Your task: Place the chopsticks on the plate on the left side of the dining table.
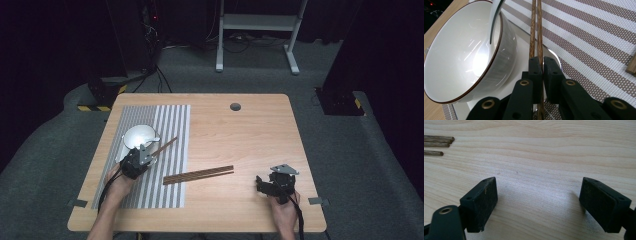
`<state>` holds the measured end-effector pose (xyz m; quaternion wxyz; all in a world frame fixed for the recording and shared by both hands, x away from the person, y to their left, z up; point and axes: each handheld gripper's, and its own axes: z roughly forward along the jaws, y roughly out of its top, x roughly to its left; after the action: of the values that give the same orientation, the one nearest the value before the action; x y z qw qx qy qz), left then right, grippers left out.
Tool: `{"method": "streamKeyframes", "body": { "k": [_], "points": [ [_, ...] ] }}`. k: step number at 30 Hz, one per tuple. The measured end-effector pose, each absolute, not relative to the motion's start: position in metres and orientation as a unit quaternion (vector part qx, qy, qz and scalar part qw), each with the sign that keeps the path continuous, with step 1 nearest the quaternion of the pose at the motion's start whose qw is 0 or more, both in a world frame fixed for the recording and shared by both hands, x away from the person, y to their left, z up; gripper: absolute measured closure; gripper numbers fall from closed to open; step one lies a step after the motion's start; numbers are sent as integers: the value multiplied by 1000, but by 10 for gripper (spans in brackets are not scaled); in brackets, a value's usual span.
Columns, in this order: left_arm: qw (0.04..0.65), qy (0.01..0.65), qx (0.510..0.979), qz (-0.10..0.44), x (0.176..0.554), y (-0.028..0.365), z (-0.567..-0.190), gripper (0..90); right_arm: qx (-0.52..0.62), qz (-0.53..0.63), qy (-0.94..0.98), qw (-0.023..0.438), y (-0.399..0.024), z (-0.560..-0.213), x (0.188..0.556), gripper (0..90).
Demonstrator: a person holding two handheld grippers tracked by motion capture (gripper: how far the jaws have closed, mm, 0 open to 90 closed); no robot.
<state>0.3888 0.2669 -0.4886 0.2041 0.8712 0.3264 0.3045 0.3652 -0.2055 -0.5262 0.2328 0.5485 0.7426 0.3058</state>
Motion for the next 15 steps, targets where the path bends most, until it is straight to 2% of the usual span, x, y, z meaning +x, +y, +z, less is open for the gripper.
{"method": "streamKeyframes", "body": {
  "k": [15],
  "points": [
    [199, 325, 873, 304, 393, 266, -494, 845, 547, 306, 743, 233, -205, -526, 365, 147]
  ]
}}
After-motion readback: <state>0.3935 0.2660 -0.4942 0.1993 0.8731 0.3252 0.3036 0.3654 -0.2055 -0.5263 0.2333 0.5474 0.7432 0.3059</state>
